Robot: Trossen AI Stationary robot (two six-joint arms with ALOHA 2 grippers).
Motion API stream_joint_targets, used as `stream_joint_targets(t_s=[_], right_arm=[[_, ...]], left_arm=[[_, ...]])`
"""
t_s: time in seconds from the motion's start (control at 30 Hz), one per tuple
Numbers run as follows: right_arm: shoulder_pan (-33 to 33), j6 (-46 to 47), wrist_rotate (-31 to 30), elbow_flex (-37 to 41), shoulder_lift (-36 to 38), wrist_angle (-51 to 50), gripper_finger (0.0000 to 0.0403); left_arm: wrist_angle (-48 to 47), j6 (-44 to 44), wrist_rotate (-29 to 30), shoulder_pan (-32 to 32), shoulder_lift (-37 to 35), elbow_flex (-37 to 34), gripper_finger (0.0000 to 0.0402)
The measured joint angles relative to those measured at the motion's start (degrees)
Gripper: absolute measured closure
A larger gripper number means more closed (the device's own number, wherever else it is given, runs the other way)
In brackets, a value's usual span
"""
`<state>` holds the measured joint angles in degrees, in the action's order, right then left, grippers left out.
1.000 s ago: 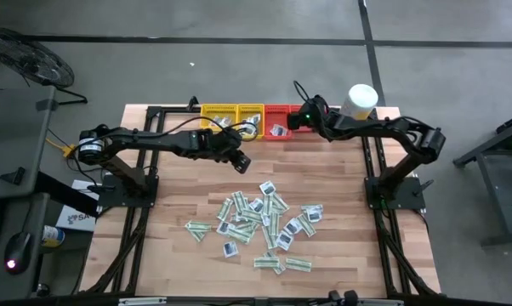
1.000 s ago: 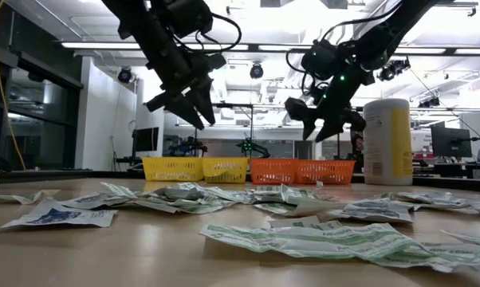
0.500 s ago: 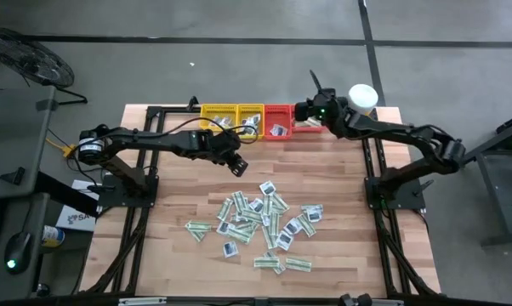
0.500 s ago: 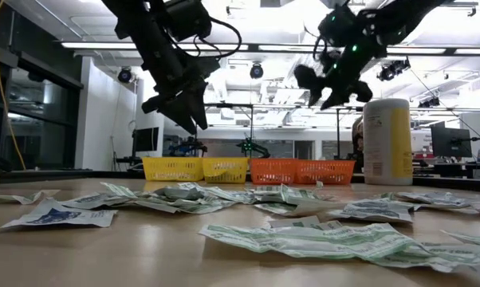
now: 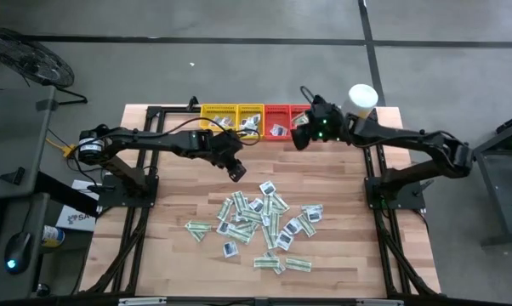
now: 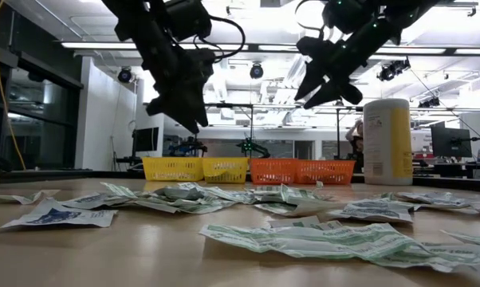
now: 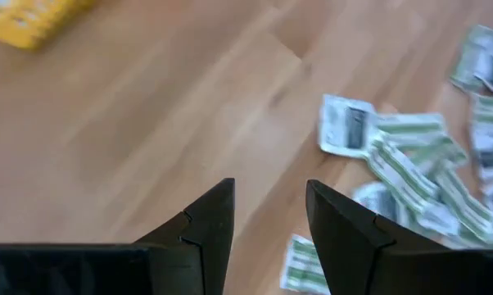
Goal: Pick & Place First Aid Supplies
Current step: Put the gray packet into the middle yellow bin
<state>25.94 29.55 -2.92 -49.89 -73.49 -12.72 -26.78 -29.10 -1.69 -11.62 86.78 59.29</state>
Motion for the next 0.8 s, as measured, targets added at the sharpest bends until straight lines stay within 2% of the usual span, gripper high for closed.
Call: stream_joint_targets(t_s=[0.2, 0.43, 0.57, 0.7, 0.8], right_arm=[[-4.96, 4.46, 0.78, 0.02, 0.0, -5.44, 0.0245], [-10.77, 3.76, 0.83, 0.13, 0.0, -6.48, 0.025], [-14.03, 2.49, -1.1, 0.15, 0.0, -7.11, 0.0257], [-16.93, 2.86, -4.09, 0.15, -0.07, -8.69, 0.028], [-18.89, 2.98, -5.64, 0.15, -0.95, -8.82, 0.0316]], left_arm=[[2.18, -0.81, -7.84, 0.07, 1.01, -0.02, 0.025], [8.18, -2.2, -11.26, 1.95, 5.04, 0.06, 0.025], [11.17, -3.5, -11.89, 3.21, 7.85, 0.02, 0.025], [13.86, -5.55, -12.67, 3.87, 9.79, 0.02, 0.025], [15.7, -6.22, -13.16, 4.24, 11.43, 0.01, 0.025]])
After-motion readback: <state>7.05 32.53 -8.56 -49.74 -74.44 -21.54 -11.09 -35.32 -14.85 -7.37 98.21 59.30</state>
